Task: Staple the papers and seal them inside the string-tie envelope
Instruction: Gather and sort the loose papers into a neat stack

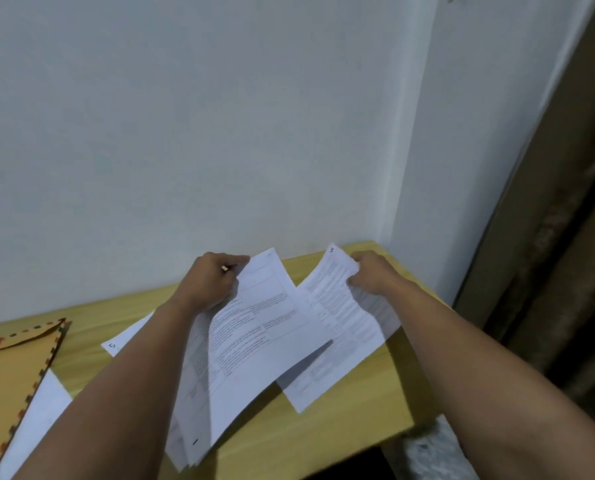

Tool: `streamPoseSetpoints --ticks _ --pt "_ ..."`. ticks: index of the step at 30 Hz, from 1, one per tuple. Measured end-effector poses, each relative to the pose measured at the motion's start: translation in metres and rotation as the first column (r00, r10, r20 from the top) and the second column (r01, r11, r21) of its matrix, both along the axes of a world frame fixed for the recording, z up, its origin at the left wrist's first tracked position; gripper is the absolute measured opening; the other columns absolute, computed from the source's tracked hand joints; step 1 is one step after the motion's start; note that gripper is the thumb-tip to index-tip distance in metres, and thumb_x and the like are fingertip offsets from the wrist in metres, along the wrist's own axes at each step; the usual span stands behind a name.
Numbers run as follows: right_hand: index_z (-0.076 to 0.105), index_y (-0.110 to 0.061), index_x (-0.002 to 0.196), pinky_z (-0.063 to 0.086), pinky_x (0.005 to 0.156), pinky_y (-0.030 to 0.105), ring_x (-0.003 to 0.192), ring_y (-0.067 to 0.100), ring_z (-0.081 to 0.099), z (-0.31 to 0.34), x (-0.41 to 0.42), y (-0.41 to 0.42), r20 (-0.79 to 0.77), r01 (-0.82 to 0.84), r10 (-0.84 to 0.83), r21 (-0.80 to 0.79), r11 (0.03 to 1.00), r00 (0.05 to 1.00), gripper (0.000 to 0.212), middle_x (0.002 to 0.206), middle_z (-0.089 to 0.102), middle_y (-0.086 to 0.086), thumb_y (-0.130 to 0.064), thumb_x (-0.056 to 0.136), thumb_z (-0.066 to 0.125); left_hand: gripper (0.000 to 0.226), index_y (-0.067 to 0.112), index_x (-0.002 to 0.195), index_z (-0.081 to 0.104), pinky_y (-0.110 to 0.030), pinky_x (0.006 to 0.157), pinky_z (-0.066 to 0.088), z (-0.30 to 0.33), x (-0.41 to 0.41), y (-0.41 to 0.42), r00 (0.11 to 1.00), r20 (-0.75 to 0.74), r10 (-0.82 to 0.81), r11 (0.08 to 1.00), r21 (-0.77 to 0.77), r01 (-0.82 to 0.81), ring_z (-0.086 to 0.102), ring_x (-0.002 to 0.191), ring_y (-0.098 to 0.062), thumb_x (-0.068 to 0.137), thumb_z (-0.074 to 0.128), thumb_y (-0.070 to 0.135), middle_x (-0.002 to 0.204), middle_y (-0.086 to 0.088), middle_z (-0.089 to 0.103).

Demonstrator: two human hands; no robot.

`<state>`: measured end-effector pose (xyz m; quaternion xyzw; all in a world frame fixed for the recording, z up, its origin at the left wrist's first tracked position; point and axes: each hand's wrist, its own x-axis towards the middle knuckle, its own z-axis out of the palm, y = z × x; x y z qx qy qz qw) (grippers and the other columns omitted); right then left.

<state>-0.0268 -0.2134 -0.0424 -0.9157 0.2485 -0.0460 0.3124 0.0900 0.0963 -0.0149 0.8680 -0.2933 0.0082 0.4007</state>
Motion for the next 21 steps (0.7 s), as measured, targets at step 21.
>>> streamPoseSetpoints --ticks 21 --pt "0.070 -0.003 0.105 0.057 0.083 0.034 0.090 0.025 0.071 0.127 -0.053 0.091 0.418 -0.295 0.009 0.624 0.723 0.908 0.015 0.104 0.074 0.013 -0.012 0.106 0.058 0.025 0.031 0.115 0.075 -0.014 0.071 0.044 0.135 -0.083 0.046 0.982 0.183 -0.050 0.997 -0.048 0.060 0.063 0.065 0.014 0.097 0.061 0.020 0.085 0.019 0.072"
